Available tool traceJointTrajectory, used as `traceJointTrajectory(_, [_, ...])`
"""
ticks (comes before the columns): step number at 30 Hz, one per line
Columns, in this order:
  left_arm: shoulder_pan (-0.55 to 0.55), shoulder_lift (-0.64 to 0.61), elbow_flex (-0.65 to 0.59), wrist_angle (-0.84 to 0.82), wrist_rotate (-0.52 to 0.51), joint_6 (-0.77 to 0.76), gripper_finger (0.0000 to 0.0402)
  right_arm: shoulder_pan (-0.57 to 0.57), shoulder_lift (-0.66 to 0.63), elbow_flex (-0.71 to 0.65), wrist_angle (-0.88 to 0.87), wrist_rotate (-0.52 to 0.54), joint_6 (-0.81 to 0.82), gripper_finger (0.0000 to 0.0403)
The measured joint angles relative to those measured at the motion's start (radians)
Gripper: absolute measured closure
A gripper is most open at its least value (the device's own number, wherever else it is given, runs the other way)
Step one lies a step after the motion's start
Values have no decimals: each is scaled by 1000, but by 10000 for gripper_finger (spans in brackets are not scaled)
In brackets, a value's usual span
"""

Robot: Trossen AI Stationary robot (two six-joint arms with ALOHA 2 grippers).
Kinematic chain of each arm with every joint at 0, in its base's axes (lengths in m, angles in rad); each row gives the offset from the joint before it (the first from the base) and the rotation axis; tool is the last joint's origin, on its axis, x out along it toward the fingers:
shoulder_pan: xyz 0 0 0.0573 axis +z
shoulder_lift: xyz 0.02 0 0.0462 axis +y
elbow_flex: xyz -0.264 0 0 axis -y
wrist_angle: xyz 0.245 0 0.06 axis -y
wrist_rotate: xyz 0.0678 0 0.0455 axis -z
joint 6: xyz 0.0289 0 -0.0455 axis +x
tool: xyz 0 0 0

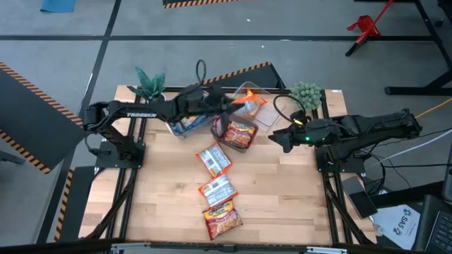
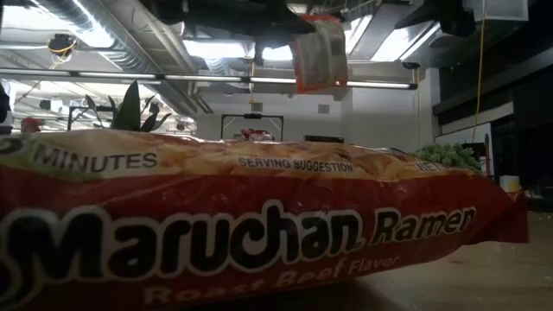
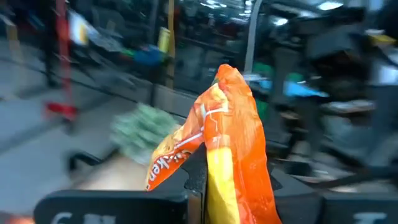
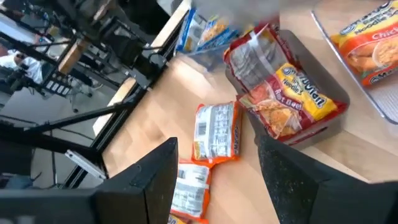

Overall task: Sort Maruchan noodles
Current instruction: Put the orange noodle pack into the right transparent bin

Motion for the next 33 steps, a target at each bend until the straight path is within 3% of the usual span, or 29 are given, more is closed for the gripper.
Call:
traceJointTrajectory(5, [45,123,182,-166,34,181,355,0,5,0,-34,-10,0,197])
traceJointTrajectory(8, [64,204,300,-280,-19,258,355,1,4,0,-45,-16,2,197])
traceJointTrajectory(15, [77,400,481,-322,-95,493,355,85,5,0,-110,41,42,197])
traceJointTrajectory(18, [74,463,524,-340,-100,522,355,124,4,0,-151,72,93,197])
traceJointTrajectory(23, [65,535,557,-328,-227,509,355,191,4,0,-188,155,155,197])
traceJointTrajectory(28, [36,593,557,-285,-226,541,355,225,4,0,-220,218,199,197])
traceJointTrajectory(33, [-6,604,557,-279,-350,536,355,224,4,0,-234,218,215,197])
